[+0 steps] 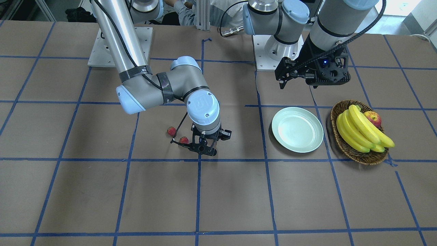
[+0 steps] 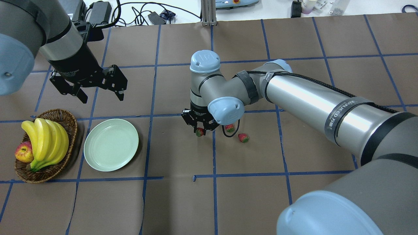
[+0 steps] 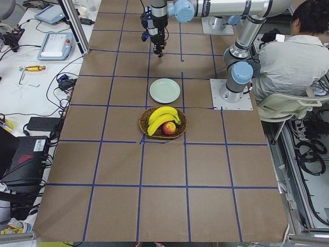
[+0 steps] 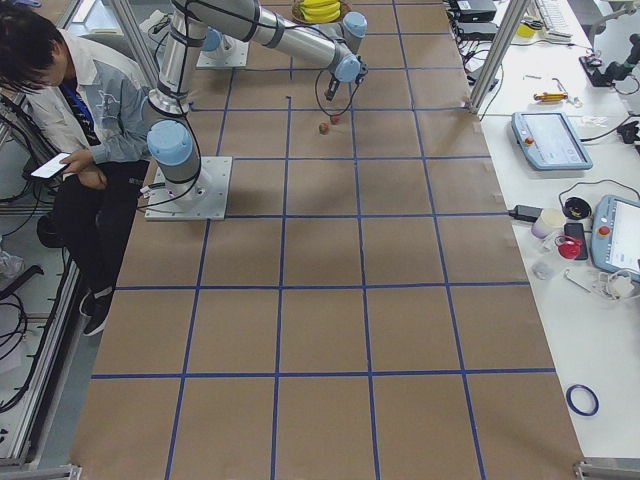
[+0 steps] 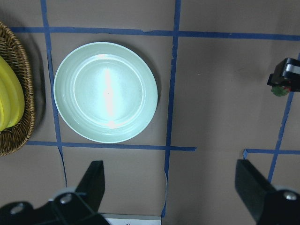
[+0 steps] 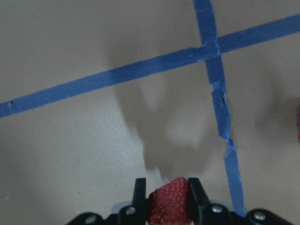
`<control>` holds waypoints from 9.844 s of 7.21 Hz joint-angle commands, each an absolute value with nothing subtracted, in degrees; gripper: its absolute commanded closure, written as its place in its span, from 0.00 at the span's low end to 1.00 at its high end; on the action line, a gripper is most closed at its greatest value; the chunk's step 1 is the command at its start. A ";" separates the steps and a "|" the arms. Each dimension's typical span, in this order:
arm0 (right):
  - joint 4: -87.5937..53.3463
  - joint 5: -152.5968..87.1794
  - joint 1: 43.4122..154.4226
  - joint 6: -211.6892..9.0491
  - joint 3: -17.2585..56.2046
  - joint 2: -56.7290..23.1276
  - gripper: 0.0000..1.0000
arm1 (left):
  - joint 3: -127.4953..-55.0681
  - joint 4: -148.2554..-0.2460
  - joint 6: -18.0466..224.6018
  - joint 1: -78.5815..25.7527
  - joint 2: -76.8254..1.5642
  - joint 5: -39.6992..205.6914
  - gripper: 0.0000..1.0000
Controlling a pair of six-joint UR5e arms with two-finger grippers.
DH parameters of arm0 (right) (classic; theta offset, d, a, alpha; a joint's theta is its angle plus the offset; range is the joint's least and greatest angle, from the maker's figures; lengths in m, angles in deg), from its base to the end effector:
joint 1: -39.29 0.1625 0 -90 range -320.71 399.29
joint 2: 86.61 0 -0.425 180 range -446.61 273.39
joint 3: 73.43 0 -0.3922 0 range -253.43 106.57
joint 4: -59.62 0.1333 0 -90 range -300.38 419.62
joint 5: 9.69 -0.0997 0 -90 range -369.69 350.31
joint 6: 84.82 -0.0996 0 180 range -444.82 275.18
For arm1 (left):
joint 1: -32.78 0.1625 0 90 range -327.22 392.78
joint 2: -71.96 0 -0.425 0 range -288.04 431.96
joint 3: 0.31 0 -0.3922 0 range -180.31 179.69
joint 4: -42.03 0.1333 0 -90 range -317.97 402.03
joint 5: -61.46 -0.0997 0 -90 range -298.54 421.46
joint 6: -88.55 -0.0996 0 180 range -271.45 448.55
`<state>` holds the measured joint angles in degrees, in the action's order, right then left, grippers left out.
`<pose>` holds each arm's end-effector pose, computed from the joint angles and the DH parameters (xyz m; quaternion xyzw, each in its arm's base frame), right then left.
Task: Collect all strawberries into plate
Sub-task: 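Carry the strawberry toward the plate and release it on the table, then return the right gripper to the cluster and grasp a second strawberry, then carry the second strawberry toward the plate and release it beside the first, then move the right gripper back over the last remaining strawberry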
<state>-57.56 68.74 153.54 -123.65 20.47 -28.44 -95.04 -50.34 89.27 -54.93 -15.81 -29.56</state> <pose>0.3971 -0.5084 0.1832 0.1333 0.9832 0.1158 0.0469 -0.1128 -0.4711 0.4624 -0.0259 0.9987 0.0426 0.0083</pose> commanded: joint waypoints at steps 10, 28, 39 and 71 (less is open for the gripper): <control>-41.88 79.52 143.53 -79.55 24.19 -17.44 0.00 | -95.32 -50.43 89.69 -55.29 -15.93 -29.42 0.00; -49.04 80.13 143.61 -73.83 29.23 -19.13 1.00 | -95.67 -50.96 90.04 -55.46 -16.10 -29.42 0.00; -50.15 70.30 158.02 -99.58 14.29 -27.28 1.00 | -95.14 -50.87 89.34 -54.58 -15.31 -34.95 0.00; -56.39 72.14 143.08 -85.70 28.17 -23.86 0.11 | -96.64 -50.96 90.13 -55.46 -15.49 -34.78 0.00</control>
